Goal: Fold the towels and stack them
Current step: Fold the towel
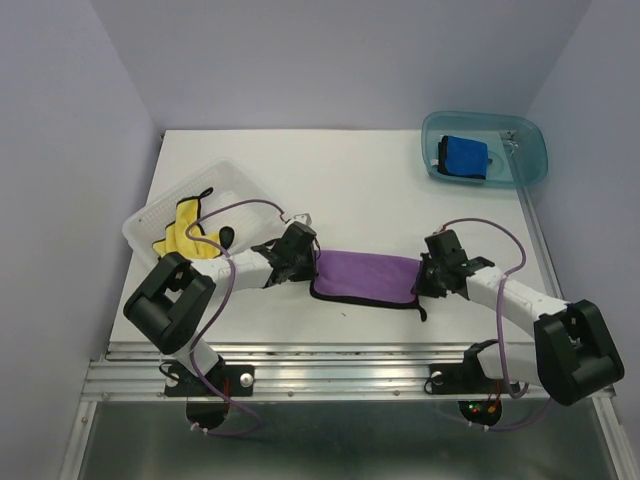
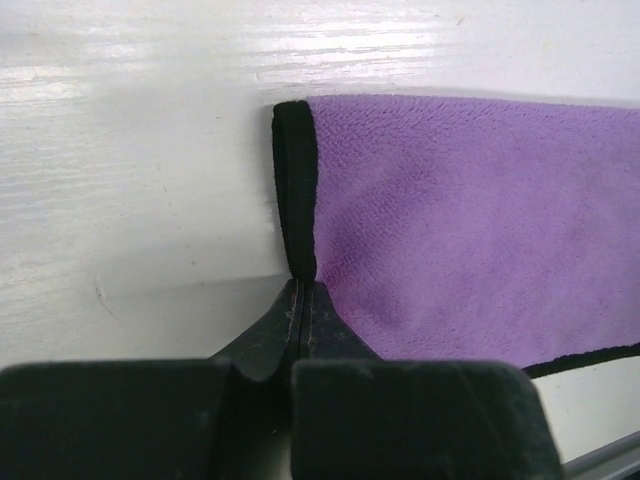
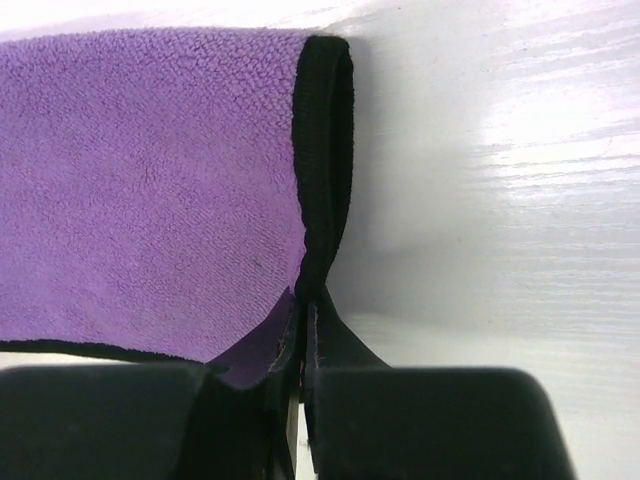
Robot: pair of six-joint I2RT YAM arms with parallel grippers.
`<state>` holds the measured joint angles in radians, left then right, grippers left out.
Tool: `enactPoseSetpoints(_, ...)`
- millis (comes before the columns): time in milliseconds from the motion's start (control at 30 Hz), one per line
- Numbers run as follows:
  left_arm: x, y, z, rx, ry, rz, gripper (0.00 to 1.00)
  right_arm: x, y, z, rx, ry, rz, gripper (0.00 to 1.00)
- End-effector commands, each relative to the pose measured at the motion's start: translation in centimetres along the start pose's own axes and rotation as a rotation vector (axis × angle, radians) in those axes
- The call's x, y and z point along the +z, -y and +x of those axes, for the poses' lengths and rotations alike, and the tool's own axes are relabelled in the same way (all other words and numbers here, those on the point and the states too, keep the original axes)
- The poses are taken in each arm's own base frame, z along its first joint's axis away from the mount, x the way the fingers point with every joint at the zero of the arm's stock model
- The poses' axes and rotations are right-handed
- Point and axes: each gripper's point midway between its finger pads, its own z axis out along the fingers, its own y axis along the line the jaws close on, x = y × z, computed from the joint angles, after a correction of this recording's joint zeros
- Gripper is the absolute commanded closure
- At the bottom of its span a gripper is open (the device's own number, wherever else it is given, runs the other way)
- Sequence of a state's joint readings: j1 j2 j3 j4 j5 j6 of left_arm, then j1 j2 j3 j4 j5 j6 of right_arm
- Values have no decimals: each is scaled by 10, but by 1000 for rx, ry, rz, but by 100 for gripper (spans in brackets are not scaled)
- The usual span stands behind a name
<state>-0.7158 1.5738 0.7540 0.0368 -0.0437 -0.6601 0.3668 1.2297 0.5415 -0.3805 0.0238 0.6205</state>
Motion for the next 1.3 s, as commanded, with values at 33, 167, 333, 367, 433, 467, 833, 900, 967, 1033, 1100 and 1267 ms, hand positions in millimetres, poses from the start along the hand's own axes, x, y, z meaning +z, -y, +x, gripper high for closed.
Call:
enactPoseSetpoints(33, -3, 12, 8, 0, -26, 79, 100, -22, -1, -32, -71, 91, 36, 99)
enactPoseSetpoints(167, -8, 24, 5, -1, -9, 138, 100, -35, -27, -44, -170, 104, -84, 99)
enactPoseSetpoints(333, -8, 32, 4, -8, -7, 183, 100, -52, -59, -55, -245, 84, -213, 99)
enactPoseSetpoints(367, -7, 32, 5, -7, -11, 184, 100, -55, -64, -57, -256, 86, -226, 99)
enactPoseSetpoints(433, -7, 33, 5, -10, -14, 187, 100, -63, -77, -61, -293, 81, -274, 99)
enactPoseSetpoints(467, -6, 32, 6, -13, -15, 185, 100, -65, -82, -60, -307, 72, -292, 99)
enactPoseSetpoints(833, -10, 36, 9, -22, -19, 223, 100, -85, -160, -28, -526, 11, -484, 99)
enactPoseSetpoints(900, -9, 37, 10, -30, -23, 226, 100, -82, -176, -18, -550, -6, -511, 99)
enactPoseSetpoints(967, -8, 36, 11, -37, -25, 222, 100, -77, -184, -14, -554, -17, -512, 99)
enactPoseSetpoints(1033, -9, 37, 12, -40, -28, 227, 100, -67, -193, -10, -559, -22, -493, 99)
enactPoseSetpoints(1100, -9, 35, 14, -42, -33, 226, 100, -62, -202, -7, -560, -22, -489, 99)
enactPoseSetpoints(1267, -10, 33, 18, -55, -37, 224, 100, -47, -222, 8, -558, -61, -540, 99)
